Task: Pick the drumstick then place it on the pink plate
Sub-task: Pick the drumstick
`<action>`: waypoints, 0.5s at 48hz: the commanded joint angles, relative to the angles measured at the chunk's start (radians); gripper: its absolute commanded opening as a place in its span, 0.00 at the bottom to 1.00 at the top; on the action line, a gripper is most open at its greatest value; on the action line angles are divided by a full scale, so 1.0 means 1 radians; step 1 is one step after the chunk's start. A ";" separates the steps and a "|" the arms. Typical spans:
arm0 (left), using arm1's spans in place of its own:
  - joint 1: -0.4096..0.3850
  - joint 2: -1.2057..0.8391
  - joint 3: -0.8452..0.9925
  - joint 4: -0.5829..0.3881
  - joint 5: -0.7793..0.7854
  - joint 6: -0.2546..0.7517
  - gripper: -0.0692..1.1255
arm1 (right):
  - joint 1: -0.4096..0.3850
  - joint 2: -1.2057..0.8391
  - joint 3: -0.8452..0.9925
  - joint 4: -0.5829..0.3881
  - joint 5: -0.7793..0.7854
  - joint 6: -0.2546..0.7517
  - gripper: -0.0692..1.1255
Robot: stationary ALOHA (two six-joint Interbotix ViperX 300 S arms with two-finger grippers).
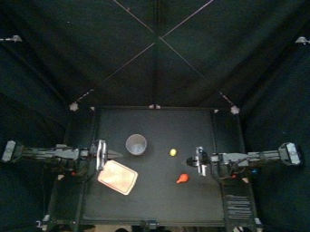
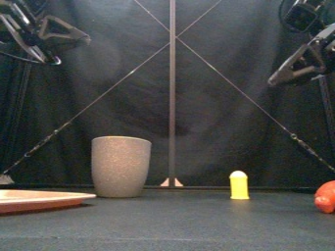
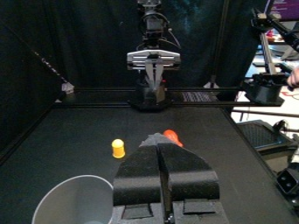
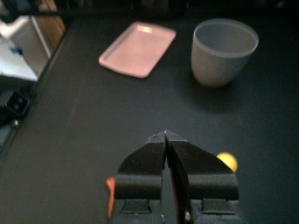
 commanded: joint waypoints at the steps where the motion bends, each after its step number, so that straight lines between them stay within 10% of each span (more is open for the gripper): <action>1: 0.003 0.006 -0.020 0.003 -0.006 0.000 0.15 | 0.034 0.029 -0.044 -0.002 0.114 -0.002 0.22; 16: 0.012 0.012 -0.018 0.011 -0.012 0.002 0.15 | 0.067 0.048 -0.081 -0.003 0.172 0.002 0.76; 24: 0.014 0.014 -0.018 0.011 -0.017 0.002 0.15 | 0.064 0.083 -0.083 -0.005 0.146 0.002 0.80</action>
